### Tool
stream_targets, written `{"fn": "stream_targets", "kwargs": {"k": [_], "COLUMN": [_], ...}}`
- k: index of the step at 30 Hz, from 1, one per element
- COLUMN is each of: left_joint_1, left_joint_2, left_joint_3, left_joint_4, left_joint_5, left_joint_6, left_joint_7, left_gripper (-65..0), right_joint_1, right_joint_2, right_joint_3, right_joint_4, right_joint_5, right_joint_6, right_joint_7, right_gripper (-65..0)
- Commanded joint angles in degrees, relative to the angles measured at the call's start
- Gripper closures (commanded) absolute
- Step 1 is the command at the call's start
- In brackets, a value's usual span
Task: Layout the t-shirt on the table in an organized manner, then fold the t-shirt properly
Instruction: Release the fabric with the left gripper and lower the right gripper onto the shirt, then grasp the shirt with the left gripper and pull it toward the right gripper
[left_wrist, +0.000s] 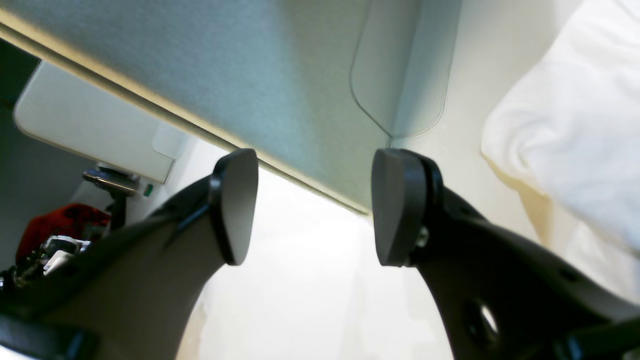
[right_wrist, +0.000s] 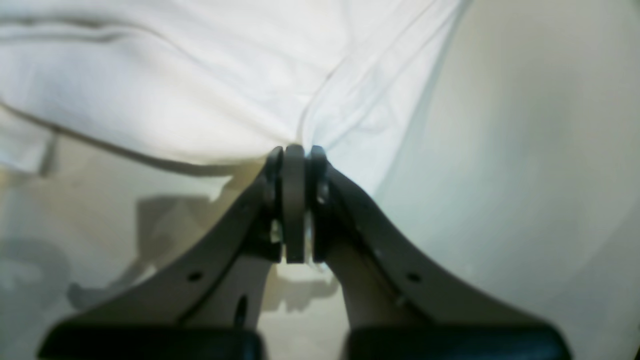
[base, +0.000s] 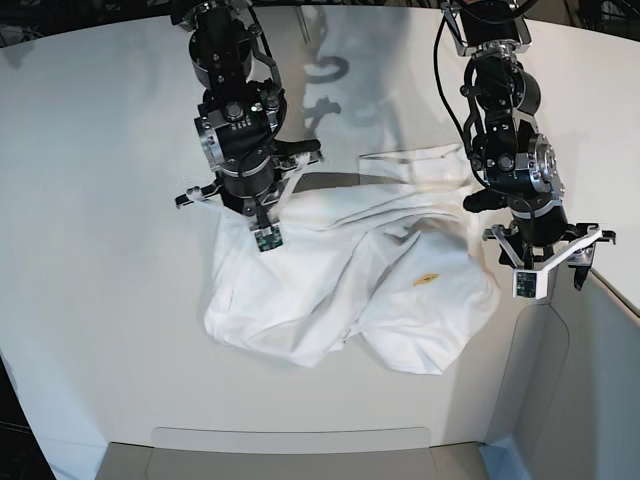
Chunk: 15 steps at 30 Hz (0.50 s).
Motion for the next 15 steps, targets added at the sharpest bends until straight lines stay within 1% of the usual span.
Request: {"fn": "stream_targets", "kwargs": {"k": [1, 2, 3, 4, 5, 6, 8, 9, 10, 11, 13, 15], "left_joint_1": [-0.34, 0.28, 0.89, 1.77, 2.83, 3.88, 4.32, 3.80, 2.56, 1.07, -1.66, -4.64], "left_joint_2": [-0.13, 0.13, 1.19, 2.42, 3.74, 5.06, 7.61, 8.48, 9.45, 10.59, 11.65, 11.65], "left_joint_3": [0.13, 0.13, 0.22, -0.31, -0.57, -0.93, -2.33, -3.91, -6.11, -8.31, -12.18, -16.22], "left_joint_4": [1.09, 1.26, 1.97, 3.20, 4.78, 6.19, 6.63, 6.63, 6.63, 6.63, 6.54, 6.45], "left_joint_5": [0.59, 0.59, 0.59, 0.59, 0.59, 0.59, 0.59, 0.59, 0.42, 0.42, 0.42, 0.59], "left_joint_6": [0.46, -0.60, -2.53, -5.26, -8.42, -12.55, -20.20, -23.28, -27.32, -29.21, -29.21, -29.21], "left_joint_7": [-0.98, -0.89, -0.89, -0.80, 0.08, 1.84, 7.46, 10.36, 14.14, 18.01, 25.05, 31.46], "left_gripper": [-34.8, -34.8, -34.4, -33.4, -32.2, -31.1, -29.8, -29.2, -28.2, -27.2, -25.2, -24.3], "right_joint_1": [0.76, 1.02, 1.37, 1.55, 1.64, 1.64, 1.72, 1.72, 1.72, 1.72, 1.64, 1.64], "right_joint_2": [-0.43, -0.51, -0.51, -0.51, -0.51, -0.51, -0.51, -0.51, -0.51, -0.51, -0.25, -0.07], "right_joint_3": [1.88, 3.64, 5.22, 6.98, 8.65, 10.32, 12.69, 13.39, 13.92, 14.27, 14.71, 14.71], "right_joint_4": [1.68, 1.85, 1.85, 1.77, 1.77, 1.68, 1.68, 1.68, 1.68, 1.59, 1.24, 0.45], "right_joint_5": [-0.66, -0.49, -0.49, -0.40, -0.40, -0.40, -0.40, -0.31, -0.31, 0.13, 2.68, 5.58], "right_joint_6": [-0.23, -0.23, -0.23, -0.23, 0.12, 0.21, 0.30, 0.30, 0.30, 0.30, 0.30, 0.30], "right_joint_7": [0.82, 0.82, 0.82, 0.82, 0.82, 0.82, 0.82, 0.82, 0.82, 0.82, 0.82, 0.82], "right_gripper": [0.0, 0.0, 0.0, 0.0, 0.0, 0.0, 0.0, 0.0, 0.0, 0.0, 0.0, 0.0]}}
